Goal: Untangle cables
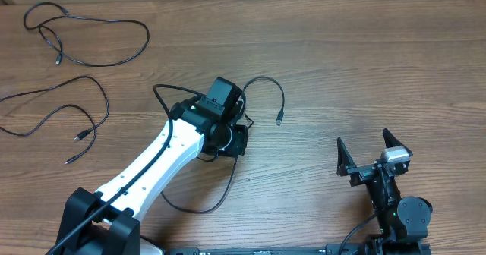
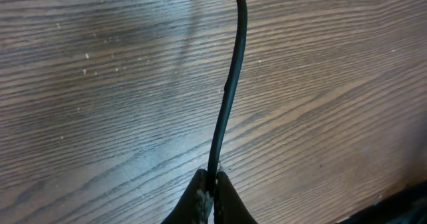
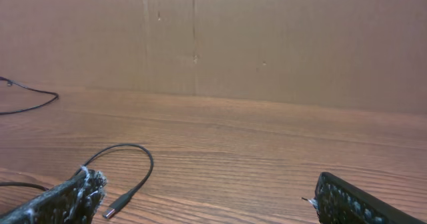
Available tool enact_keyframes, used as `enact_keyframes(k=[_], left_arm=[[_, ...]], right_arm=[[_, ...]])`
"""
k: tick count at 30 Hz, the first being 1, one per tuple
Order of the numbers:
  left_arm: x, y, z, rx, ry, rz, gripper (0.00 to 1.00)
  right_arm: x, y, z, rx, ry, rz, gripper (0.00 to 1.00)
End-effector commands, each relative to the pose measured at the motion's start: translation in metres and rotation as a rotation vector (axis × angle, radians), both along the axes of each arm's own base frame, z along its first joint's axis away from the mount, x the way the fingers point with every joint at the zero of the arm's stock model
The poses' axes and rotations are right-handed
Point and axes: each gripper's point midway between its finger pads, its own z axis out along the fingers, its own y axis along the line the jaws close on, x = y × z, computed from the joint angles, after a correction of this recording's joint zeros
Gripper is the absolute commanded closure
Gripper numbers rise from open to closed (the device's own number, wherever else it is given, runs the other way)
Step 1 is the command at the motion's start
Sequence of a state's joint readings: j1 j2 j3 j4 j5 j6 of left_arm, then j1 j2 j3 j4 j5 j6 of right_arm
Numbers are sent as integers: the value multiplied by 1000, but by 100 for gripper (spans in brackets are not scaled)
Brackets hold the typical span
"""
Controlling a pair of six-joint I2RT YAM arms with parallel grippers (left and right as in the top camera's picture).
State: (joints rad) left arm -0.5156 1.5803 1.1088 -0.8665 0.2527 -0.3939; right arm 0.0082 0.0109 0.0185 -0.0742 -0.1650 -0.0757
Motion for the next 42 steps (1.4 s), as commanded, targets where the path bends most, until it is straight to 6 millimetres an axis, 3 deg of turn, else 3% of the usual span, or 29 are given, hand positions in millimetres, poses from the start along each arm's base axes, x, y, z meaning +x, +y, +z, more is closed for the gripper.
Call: enact_keyframes(k=[1,14,25,42], left_arm=[[-1,3,-5,21,5,15,96],[-1,1,-5,16,2,11,96],[0,-13,-3,-3,-35,-26,96],[1,-14,-3,-6,-39,-26,96]], right_arm=[[0,0,-2,-1,-3,-4,0],[0,0,-2,-1,-3,-4,0],[0,0,-2,-1,-3,-4,0],[0,0,-2,-1,-3,-4,0]])
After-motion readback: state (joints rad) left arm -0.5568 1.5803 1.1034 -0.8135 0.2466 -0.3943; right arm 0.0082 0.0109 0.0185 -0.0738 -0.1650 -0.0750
